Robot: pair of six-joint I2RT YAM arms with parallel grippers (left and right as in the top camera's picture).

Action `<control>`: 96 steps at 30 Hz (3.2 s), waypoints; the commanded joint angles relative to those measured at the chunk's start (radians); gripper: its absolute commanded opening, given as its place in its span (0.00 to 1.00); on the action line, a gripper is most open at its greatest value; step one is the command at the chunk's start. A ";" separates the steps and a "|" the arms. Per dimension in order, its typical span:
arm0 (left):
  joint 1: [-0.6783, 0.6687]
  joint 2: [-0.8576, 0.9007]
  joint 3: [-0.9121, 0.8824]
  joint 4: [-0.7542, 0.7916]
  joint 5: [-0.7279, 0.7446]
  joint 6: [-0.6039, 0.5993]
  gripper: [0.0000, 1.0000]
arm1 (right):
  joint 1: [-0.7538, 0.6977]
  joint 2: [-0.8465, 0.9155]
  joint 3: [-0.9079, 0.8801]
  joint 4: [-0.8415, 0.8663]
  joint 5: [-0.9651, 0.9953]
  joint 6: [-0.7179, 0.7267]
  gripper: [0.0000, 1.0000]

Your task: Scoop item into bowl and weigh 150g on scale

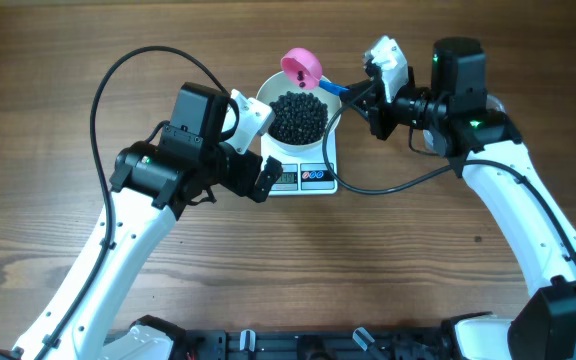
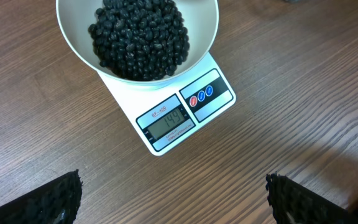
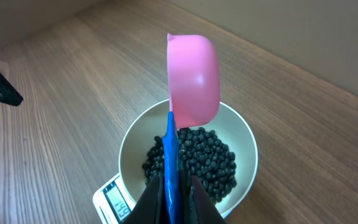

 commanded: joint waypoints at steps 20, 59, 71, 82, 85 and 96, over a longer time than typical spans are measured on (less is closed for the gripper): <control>-0.005 -0.003 0.016 0.002 0.016 0.016 1.00 | 0.004 0.010 0.006 0.047 -0.010 0.135 0.04; -0.005 -0.003 0.016 0.002 0.016 0.016 1.00 | -0.589 0.002 0.006 -0.064 -0.172 0.694 0.04; -0.005 -0.003 0.016 0.002 0.016 0.016 1.00 | -0.741 0.002 0.006 -0.339 -0.163 0.586 0.04; -0.005 -0.004 0.016 0.002 0.016 0.016 1.00 | -0.762 0.003 0.003 -0.503 0.136 0.563 0.04; -0.005 -0.003 0.016 0.002 0.016 0.016 1.00 | -0.762 0.008 0.003 -0.480 0.098 0.564 0.04; -0.005 -0.004 0.016 0.002 0.016 0.016 1.00 | -0.722 0.051 0.003 -0.480 0.084 0.570 0.04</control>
